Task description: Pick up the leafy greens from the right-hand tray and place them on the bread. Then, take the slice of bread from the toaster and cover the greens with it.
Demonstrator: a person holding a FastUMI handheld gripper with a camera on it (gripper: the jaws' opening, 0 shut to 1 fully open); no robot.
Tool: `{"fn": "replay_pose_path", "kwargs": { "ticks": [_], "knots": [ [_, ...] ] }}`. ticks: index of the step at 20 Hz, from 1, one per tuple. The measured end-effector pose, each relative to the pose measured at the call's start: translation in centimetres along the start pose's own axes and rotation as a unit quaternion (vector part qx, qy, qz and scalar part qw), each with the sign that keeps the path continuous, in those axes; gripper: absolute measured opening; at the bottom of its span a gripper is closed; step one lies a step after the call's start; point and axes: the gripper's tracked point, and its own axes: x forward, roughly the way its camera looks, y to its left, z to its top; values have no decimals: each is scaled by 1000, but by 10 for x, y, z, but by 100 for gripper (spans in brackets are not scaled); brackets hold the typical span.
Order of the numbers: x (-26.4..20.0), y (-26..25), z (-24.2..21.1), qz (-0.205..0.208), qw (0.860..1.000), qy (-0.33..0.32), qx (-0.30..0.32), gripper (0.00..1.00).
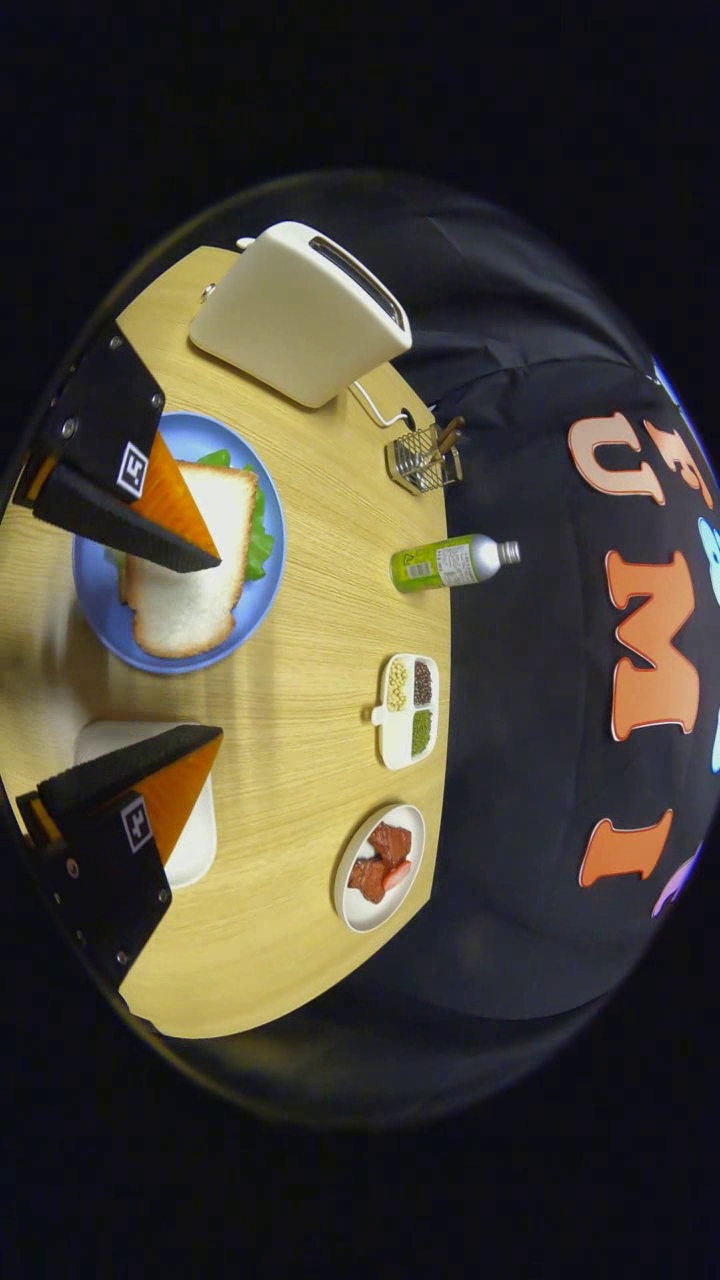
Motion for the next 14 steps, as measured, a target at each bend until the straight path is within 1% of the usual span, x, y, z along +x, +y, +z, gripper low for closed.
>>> {"fn": "replay_pose_path", "kwargs": {
  "ticks": [2,8,14],
  "knots": [
    [-11,-17,11,-2,1000,-11,-1,98],
    [-60,-84,56,-28,997,-64,12,98],
    [-123,-145,109,-63,988,-140,28,98]
  ]
}}
